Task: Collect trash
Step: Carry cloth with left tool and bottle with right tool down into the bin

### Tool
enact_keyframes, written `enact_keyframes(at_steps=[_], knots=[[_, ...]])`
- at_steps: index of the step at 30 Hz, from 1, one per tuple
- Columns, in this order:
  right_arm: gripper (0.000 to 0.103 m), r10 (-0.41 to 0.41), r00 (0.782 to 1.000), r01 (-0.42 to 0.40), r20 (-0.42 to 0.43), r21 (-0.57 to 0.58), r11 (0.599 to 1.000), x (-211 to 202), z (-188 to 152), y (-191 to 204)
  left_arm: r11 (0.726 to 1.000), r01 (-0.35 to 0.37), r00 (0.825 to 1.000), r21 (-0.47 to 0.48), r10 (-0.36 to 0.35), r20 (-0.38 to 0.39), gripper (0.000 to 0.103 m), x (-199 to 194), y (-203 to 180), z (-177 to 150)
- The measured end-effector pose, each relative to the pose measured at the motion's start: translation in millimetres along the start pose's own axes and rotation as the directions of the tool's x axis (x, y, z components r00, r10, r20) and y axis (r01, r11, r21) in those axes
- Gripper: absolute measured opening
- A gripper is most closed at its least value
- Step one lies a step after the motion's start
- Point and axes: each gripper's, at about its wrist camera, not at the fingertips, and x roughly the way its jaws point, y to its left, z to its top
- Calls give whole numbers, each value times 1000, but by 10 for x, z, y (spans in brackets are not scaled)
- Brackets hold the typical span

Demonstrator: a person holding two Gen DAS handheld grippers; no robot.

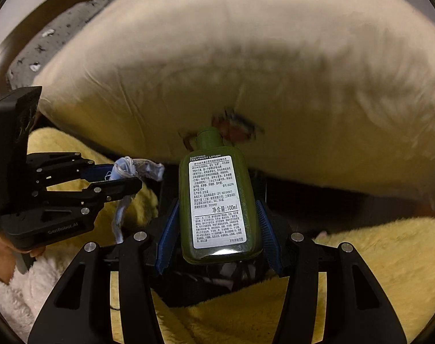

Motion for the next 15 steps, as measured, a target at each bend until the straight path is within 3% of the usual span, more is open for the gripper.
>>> enact_keyframes(at_steps=[6,15], knots=[[53,3,997,0,-79,34,999,273,-79,-37,1000,9,997,5,-9,-80,24,248,4,-68],[55,6,996,1,-92,74,997,369,-111,-93,1000,26,993,0,-26,-115,34,389,28,-100]])
